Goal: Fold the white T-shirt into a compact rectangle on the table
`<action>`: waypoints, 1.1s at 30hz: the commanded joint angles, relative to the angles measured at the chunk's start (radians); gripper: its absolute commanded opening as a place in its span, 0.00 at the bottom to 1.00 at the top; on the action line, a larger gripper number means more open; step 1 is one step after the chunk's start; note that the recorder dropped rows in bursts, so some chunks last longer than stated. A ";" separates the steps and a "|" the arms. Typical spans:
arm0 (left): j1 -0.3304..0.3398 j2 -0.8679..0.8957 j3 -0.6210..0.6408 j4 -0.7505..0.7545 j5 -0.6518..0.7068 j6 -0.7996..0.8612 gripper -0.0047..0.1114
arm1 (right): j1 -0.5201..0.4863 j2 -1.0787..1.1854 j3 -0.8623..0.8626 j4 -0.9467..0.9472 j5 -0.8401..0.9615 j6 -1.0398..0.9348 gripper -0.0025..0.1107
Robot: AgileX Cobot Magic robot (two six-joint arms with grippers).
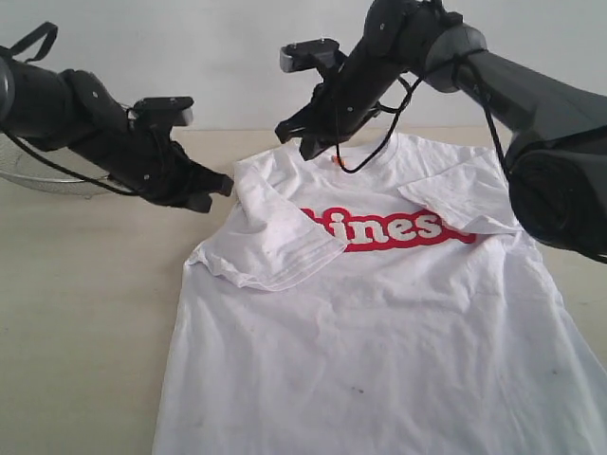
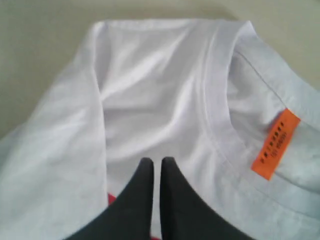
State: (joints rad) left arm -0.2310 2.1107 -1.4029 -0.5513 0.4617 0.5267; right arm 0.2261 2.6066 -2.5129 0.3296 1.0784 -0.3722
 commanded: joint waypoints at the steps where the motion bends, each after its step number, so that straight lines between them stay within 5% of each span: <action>1: 0.000 -0.025 -0.071 -0.130 0.065 0.170 0.08 | -0.008 -0.019 -0.002 -0.179 0.116 0.079 0.02; 7: 0.000 0.063 -0.150 -0.400 0.106 0.385 0.08 | -0.074 -0.044 0.000 -0.274 0.143 0.186 0.02; 14: -0.015 0.202 -0.264 -0.407 0.214 0.366 0.08 | -0.168 -0.123 0.014 -0.277 0.143 0.205 0.02; 26: -0.070 0.302 -0.389 -0.326 0.190 0.262 0.08 | -0.274 -0.276 0.434 -0.283 0.143 0.130 0.02; 33: -0.070 0.320 -0.389 -0.099 0.135 0.105 0.08 | -0.274 -0.236 0.510 -0.256 0.084 0.129 0.02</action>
State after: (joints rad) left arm -0.3017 2.4290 -1.7933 -0.7647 0.6273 0.7006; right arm -0.0433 2.3564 -2.0149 0.0600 1.1949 -0.2327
